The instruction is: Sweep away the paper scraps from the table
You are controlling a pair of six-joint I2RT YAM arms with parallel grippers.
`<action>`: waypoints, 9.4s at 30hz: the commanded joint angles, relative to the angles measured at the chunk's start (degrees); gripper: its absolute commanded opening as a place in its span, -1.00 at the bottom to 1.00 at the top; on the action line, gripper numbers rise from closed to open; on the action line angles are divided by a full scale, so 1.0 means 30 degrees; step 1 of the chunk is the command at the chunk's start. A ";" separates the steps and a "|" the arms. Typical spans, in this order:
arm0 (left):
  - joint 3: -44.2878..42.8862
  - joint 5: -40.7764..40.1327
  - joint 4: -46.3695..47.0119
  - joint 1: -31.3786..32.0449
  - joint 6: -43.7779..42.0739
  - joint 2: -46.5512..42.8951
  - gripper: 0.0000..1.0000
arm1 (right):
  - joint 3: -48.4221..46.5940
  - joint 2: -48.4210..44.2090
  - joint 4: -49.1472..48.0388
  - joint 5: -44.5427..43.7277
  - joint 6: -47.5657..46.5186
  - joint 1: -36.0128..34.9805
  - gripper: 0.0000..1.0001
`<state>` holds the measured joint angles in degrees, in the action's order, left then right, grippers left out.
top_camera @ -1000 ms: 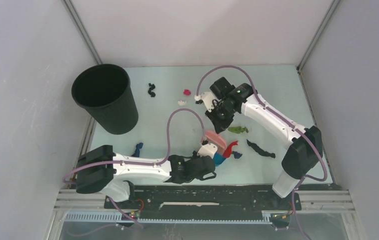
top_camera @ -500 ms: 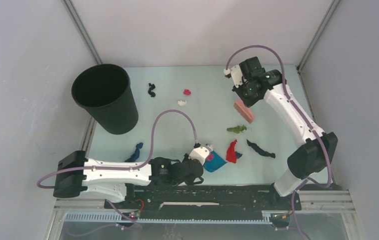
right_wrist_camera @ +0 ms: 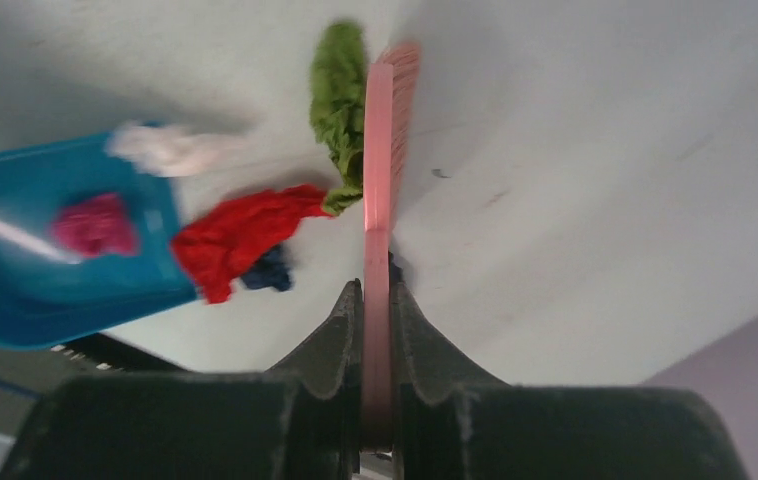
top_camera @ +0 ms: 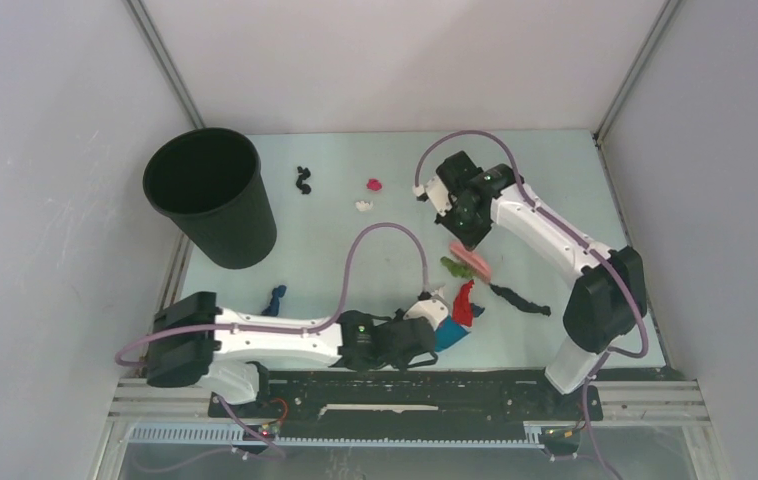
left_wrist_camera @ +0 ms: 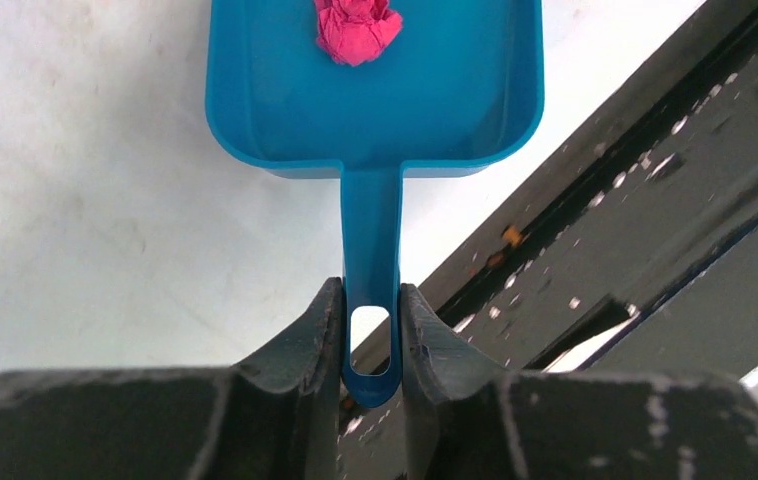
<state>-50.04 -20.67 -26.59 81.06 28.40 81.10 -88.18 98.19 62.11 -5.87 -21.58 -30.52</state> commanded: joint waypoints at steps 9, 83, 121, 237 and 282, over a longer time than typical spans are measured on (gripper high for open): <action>-0.2074 -0.3617 0.1955 -0.0177 0.1590 0.2234 -1.00 | 0.2681 -0.3298 0.1698 0.9316 0.1994 0.0634 -1.00; 0.3005 -0.1040 0.9364 0.1451 -0.2107 -0.0423 -1.00 | 0.1861 -0.8511 0.4059 1.2291 0.1901 0.6025 -1.00; 0.4418 -0.4427 1.0012 0.2447 -0.2568 -0.4801 -1.00 | 1.1934 -1.2957 -0.6747 1.7753 0.4862 1.5032 -1.00; 0.9482 0.7685 3.1830 -2.9356 2.9119 -1.0500 -1.00 | 1.2992 -1.0941 -0.6712 1.8289 0.1974 1.5712 -1.00; 0.4890 0.5463 0.0014 -2.3386 -0.1619 -2.0733 -1.00 | -0.2843 0.2946 -1.8049 -0.0774 -1.8001 0.0346 -1.00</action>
<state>-33.87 1.28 -26.30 10.76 25.34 18.37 -91.64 99.46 25.02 0.21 -61.14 -24.58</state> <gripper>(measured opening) 0.242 0.139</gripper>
